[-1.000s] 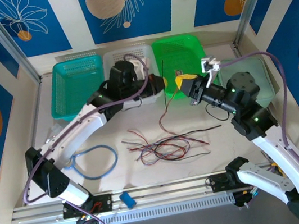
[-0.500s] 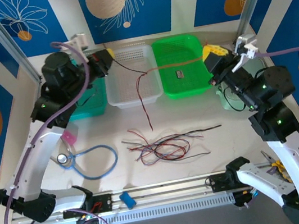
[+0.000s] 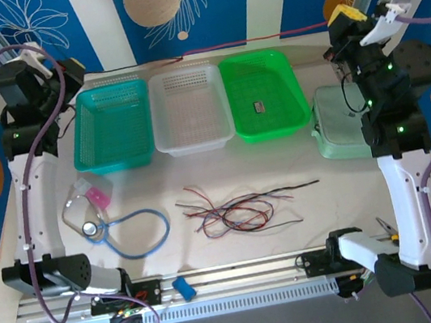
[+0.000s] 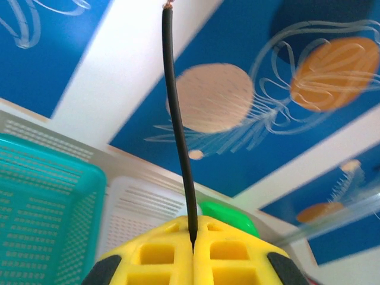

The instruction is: Untangle the cables

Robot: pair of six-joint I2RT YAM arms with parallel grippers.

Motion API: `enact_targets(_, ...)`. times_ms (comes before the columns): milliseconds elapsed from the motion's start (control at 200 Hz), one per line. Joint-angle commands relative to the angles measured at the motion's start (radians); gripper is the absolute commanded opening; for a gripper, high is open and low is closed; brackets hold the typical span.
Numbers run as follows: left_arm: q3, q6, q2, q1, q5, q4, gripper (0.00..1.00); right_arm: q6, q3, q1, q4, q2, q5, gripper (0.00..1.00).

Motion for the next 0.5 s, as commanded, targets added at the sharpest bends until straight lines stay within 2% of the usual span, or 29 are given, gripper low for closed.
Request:
enact_targets(0, 0.038, -0.026, 0.008, 0.065, -0.051, 0.024, 0.0, 0.016, 0.065, -0.029, 0.072, 0.036, 0.009, 0.0)
enact_targets(205, 0.022, -0.031, 0.009, 0.143, -0.185, 0.065, 0.0, 0.015, 0.18, -0.067, 0.074, 0.151, -0.033, 0.0)
enact_targets(495, 0.039, -0.062, 0.037, 0.229, -0.176, 0.079, 0.0, 0.053, 0.219, -0.162, 0.082, 0.168, -0.067, 0.0)
